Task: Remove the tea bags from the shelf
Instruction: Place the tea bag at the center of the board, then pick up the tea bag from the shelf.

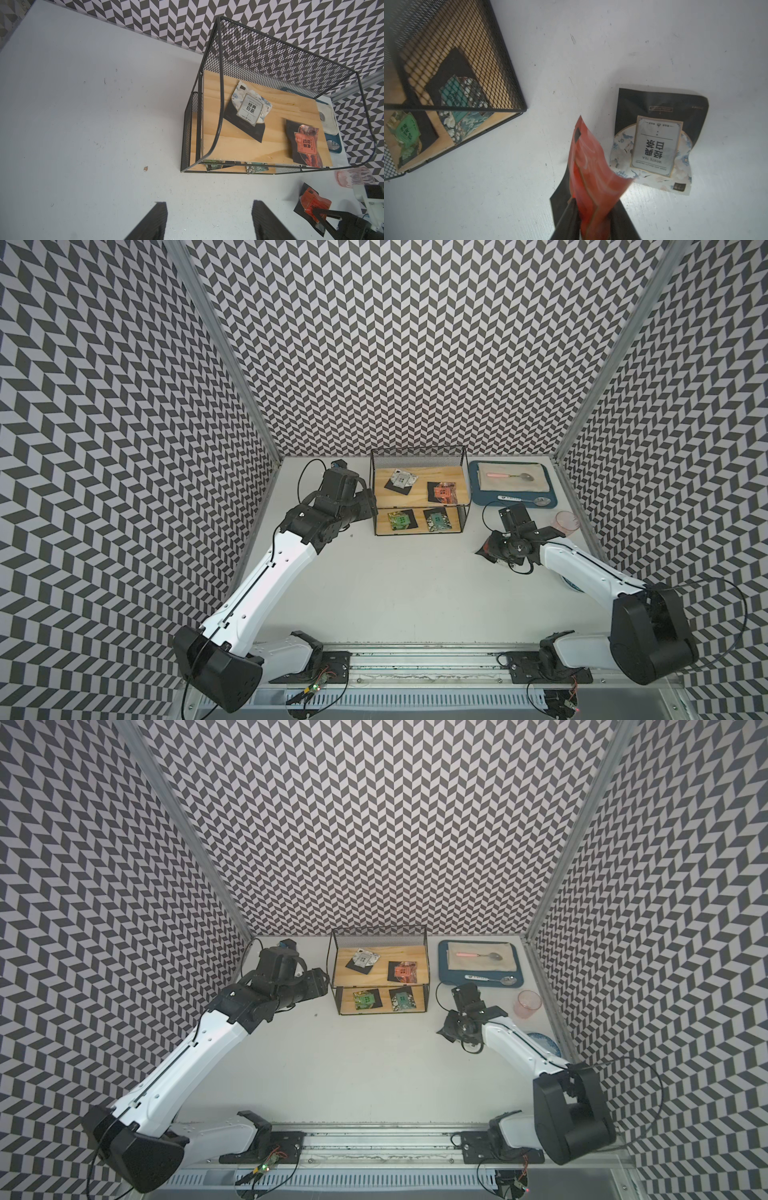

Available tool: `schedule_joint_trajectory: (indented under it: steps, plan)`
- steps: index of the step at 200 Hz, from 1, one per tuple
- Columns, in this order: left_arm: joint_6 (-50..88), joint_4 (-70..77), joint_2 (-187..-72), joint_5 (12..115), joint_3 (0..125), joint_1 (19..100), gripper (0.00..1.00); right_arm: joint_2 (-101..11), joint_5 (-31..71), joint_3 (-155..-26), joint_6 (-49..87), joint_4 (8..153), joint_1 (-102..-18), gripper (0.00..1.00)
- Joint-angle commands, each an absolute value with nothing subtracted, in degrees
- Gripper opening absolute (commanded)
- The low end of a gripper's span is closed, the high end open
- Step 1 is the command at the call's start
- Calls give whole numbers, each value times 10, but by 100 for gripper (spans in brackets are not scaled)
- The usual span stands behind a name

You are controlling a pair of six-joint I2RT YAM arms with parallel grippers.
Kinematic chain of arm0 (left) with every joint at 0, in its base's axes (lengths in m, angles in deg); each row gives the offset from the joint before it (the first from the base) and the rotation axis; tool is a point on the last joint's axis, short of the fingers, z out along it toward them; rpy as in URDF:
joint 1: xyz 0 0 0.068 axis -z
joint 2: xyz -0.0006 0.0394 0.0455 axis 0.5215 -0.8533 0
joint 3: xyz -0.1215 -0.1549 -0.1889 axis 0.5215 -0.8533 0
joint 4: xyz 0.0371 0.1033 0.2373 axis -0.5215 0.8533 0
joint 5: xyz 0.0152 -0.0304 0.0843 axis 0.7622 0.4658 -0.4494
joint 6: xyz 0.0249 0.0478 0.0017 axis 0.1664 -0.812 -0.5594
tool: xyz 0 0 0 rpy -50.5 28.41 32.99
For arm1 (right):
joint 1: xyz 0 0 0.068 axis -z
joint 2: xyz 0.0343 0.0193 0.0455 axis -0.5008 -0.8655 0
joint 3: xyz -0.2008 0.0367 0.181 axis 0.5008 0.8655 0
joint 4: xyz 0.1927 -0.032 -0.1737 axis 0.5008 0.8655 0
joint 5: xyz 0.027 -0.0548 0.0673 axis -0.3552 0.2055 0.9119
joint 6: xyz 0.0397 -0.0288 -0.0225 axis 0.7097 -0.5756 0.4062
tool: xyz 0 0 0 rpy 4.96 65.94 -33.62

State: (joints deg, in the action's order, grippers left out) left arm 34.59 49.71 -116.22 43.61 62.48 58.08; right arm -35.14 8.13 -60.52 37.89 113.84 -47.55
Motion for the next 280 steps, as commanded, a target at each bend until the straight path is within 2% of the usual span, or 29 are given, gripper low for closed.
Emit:
schedule_joint_trajectory:
  steps: [1,29,103,136,175,225,261,280]
  plan:
    - [337,483,-1167,445,630,585,70,-371,90,-595,373,1099,-477,33]
    - [337,484,-1167,445,633,585,70,-384,74,-586,370,1096,-476,39]
    - [337,491,-1160,442,634,584,70,-359,22,-595,378,1123,-476,40]
    - [337,492,-1158,441,633,585,70,-314,-40,-664,370,1171,-507,43]
    - [337,490,-1156,438,627,585,70,-316,-137,-811,350,1239,-588,57]
    - [333,486,-1163,438,628,585,70,-409,-196,-994,315,1321,-668,74]
    - [327,480,-1168,443,624,586,70,-485,-170,-1097,294,1354,-693,90]
    - [319,480,-1175,447,628,585,70,-514,-143,-1122,286,1344,-693,95]
